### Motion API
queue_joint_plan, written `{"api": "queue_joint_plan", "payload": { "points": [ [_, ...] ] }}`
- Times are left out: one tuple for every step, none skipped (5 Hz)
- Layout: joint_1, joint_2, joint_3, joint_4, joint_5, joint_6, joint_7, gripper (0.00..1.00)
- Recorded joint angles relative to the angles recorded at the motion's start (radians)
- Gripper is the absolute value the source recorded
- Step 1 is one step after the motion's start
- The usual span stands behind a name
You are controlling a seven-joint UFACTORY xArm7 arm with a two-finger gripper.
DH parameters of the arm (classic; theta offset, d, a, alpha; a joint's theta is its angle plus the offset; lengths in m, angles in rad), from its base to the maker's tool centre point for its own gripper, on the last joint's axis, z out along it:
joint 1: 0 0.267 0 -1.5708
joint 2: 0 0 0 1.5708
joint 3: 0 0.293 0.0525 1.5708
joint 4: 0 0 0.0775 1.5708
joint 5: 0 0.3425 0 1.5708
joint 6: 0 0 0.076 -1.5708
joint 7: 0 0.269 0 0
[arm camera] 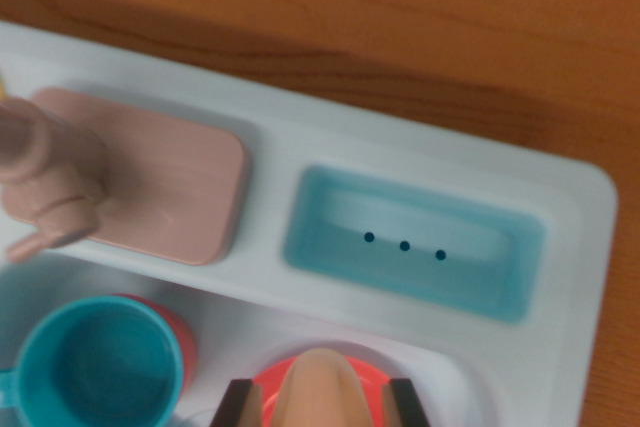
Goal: Pick detergent from the sink
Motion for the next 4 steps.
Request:
{"api": "queue_joint_plan", "payload": {
  "points": [
    [0.0000, 0.000, 0.000, 0.000, 0.0000, 0.000, 0.000, 1.00],
    [0.0005, -0.013, -0.001, 0.036, -0.0060, 0.048, 0.007, 1.00],
    [0.0005, -0.013, -0.001, 0.036, -0.0060, 0.048, 0.007, 1.00],
    [0.0010, -0.025, -0.003, 0.071, -0.0120, 0.095, 0.014, 1.00]
  ]
}}
